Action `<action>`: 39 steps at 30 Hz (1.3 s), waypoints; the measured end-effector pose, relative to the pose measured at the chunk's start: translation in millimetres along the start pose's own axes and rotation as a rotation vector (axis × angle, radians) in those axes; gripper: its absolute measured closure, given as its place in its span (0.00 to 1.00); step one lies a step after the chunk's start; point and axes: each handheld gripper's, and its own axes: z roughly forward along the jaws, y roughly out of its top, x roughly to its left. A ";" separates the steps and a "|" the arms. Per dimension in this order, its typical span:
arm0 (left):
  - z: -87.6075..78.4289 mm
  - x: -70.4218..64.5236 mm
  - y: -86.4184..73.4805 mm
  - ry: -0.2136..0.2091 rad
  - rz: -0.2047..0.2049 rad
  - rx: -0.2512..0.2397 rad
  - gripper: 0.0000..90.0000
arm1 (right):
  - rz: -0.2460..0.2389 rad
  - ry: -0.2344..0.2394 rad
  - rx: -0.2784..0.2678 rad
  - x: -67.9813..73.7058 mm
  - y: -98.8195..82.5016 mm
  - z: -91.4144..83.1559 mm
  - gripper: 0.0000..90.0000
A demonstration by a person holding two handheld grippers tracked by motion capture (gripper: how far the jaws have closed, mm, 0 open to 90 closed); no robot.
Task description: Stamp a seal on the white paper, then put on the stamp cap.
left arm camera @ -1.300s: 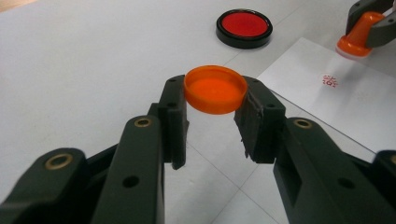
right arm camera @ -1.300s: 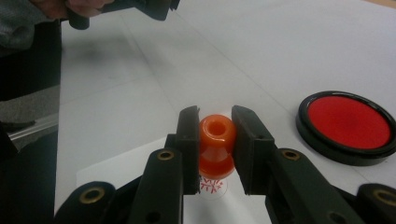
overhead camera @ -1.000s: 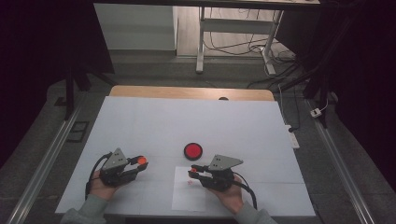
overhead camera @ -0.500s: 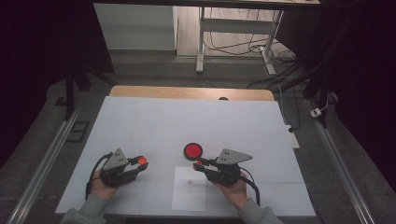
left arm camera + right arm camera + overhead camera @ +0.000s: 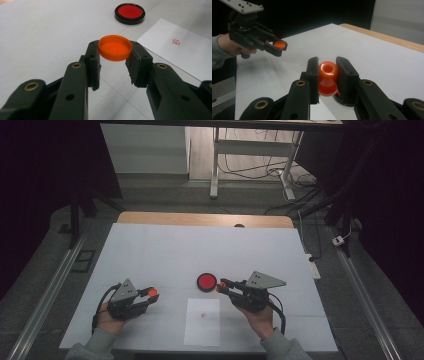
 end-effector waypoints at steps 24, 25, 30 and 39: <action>6.0 -5.9 5.8 -0.018 0.021 -0.003 0.71 | 0.004 -0.003 -0.009 -1.7 1.1 -1.3 0.81; 6.5 -6.5 6.1 -0.018 0.021 -0.004 0.71 | 0.004 -0.003 -0.009 -1.8 1.1 -1.4 0.81; 8.8 -9.6 9.3 -0.028 0.031 -0.010 0.71 | 0.003 -0.003 -0.009 -1.9 0.9 -0.9 0.81; 17.6 -16.7 19.2 -0.049 0.055 -0.010 0.71 | 0.005 0.000 -0.006 -1.8 0.6 0.1 0.81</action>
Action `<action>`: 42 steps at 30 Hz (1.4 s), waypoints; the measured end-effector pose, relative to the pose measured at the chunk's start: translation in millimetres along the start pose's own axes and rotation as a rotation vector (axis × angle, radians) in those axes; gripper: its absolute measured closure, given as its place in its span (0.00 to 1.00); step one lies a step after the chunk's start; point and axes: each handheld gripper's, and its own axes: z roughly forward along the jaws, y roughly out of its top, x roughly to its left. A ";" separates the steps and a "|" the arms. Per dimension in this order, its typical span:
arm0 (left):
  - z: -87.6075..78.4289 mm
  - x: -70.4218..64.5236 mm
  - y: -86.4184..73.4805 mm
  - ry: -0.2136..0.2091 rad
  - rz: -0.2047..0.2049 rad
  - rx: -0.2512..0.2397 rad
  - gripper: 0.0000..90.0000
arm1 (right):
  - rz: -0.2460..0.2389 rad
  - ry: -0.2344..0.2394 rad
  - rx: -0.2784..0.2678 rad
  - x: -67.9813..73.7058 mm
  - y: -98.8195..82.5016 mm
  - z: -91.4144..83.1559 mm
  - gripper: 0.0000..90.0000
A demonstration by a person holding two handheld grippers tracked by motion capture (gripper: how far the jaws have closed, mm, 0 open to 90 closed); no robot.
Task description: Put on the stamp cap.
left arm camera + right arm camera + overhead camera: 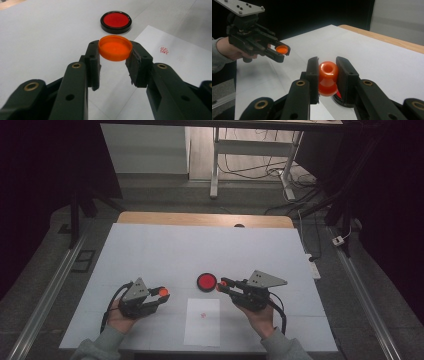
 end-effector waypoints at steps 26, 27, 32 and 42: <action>26.3 -11.5 26.2 -0.049 0.053 0.004 0.71 | 0.002 0.004 0.000 0.2 -0.4 1.0 0.81; 27.4 -12.3 26.7 -0.051 0.055 0.006 0.71 | 0.002 0.005 0.000 0.3 -0.4 1.1 0.81; 32.7 -15.8 29.2 -0.063 0.063 0.010 0.71 | 0.002 0.006 0.001 0.4 -0.5 1.4 0.81; 47.1 -25.8 38.7 -0.093 0.086 0.018 0.71 | 0.003 0.007 0.001 0.5 -0.4 1.6 0.81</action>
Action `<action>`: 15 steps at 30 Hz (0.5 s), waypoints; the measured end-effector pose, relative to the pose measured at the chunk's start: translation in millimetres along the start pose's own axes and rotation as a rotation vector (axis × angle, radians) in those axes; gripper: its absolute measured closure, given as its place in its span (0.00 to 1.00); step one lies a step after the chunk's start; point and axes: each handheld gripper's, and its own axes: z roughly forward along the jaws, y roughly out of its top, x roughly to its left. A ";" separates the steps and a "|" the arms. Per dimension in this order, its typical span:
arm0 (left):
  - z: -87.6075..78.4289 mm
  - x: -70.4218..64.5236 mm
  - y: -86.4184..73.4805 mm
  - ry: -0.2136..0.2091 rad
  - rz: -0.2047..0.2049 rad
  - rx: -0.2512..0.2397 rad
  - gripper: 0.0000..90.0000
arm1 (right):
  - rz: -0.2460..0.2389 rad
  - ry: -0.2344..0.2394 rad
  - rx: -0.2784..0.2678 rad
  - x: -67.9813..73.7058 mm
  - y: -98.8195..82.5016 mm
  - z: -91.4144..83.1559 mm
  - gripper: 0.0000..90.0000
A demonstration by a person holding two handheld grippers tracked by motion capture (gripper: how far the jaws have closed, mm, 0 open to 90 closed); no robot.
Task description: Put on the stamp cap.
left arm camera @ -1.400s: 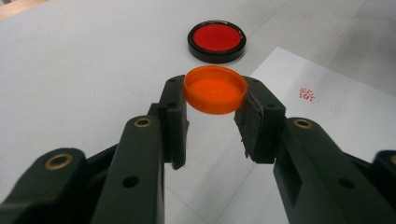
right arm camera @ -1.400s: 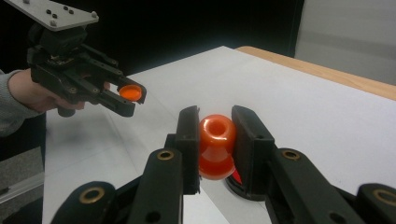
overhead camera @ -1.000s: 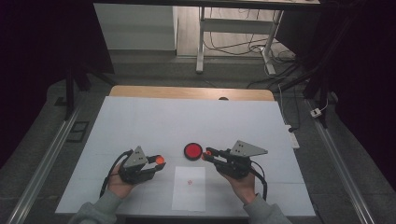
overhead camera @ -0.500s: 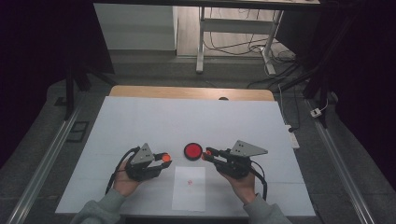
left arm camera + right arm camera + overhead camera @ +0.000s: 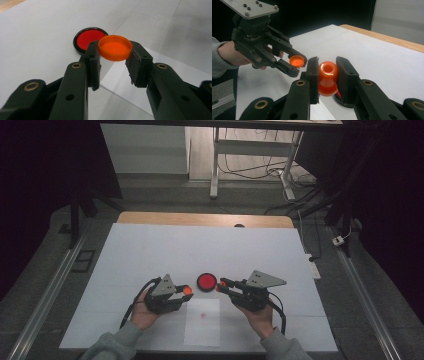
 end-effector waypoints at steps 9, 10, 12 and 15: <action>15.0 -8.1 6.5 -0.033 0.019 0.013 0.71 | 0.002 0.001 -0.001 -0.3 0.1 -0.3 0.81; 16.6 -9.2 7.1 -0.036 0.021 0.015 0.71 | 0.002 0.001 -0.001 -0.2 0.1 -0.2 0.81; 19.7 -11.4 8.2 -0.044 0.025 0.018 0.71 | 0.002 0.002 0.000 -0.2 0.0 0.0 0.81; 23.9 -14.4 9.8 -0.053 0.037 0.023 0.71 | 0.001 0.002 0.000 -0.2 -0.1 0.0 0.81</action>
